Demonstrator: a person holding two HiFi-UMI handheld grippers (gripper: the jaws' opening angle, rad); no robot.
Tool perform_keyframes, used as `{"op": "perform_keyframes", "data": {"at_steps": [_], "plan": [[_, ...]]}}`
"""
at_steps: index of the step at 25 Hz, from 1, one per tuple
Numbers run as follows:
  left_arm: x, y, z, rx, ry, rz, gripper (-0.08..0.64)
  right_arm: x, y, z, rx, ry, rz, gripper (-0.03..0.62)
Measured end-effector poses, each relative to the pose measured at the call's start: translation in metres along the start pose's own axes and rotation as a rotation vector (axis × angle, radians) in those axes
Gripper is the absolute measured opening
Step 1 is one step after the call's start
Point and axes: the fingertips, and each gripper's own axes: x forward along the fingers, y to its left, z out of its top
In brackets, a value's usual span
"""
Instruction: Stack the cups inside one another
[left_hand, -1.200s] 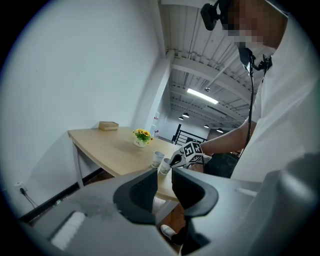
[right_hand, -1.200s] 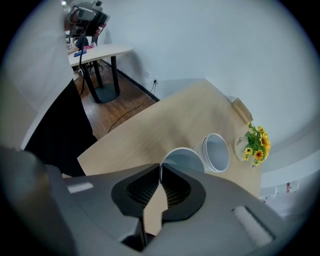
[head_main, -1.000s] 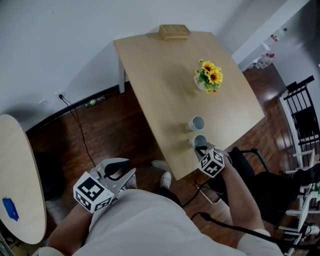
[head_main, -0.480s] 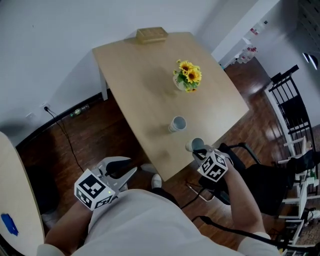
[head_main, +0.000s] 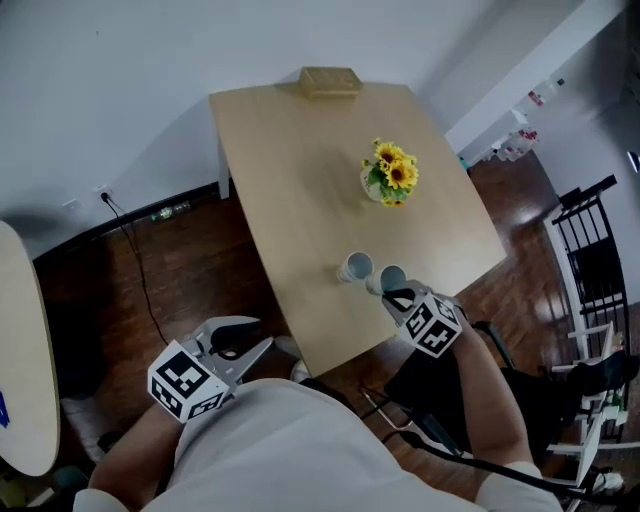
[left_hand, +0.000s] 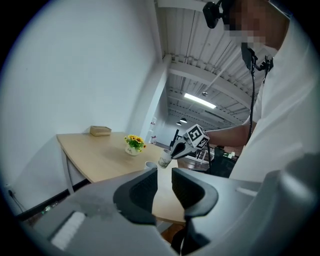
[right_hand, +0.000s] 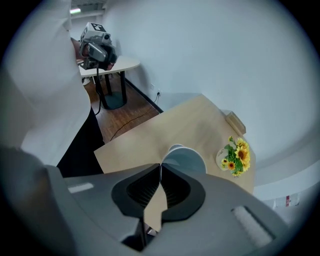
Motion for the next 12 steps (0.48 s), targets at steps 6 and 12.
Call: {"op": "perform_keyframes", "data": {"at_steps": [6, 12], "plan": [[0.007, -0.009, -0.001, -0.044, -0.036, 0.095, 0.097, 0.018, -0.027, 0.012, -0.113, -0.033, 0.050, 0.018], [-0.003, -0.012, -0.005, -0.097, -0.061, 0.209, 0.097, 0.039, -0.035, 0.022, -0.186, -0.030, 0.110, 0.018]]}}
